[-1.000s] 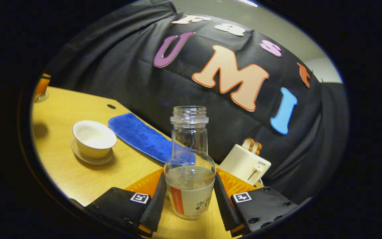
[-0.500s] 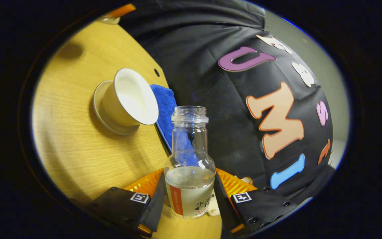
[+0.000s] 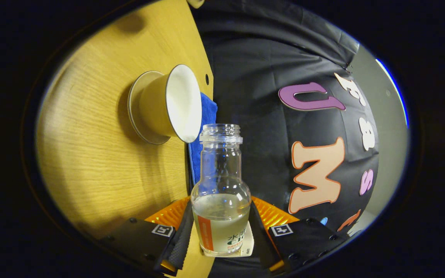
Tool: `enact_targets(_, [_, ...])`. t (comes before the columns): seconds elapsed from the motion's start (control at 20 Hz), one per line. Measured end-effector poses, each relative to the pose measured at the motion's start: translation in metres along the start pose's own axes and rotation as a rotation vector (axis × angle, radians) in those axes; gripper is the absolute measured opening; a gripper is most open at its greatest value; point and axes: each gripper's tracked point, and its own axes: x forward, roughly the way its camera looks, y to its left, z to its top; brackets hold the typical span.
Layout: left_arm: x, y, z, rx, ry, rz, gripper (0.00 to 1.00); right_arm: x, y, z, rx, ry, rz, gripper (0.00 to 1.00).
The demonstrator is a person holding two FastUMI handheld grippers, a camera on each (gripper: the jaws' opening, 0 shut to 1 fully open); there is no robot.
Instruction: Open the teacup lid with one hand, grasp the water bottle and pour water into the teacup with the other hand; after pouring, place the water bottle on the coaster and then close the teacup lid.
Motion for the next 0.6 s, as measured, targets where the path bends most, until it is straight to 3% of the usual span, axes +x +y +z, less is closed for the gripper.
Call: enact_targets(0.6, [0.001,0.0,0.0,0.0,0.0,-0.001,0.25,0.0,-0.019,0.014,-0.275,-0.049,-0.029,0.75])
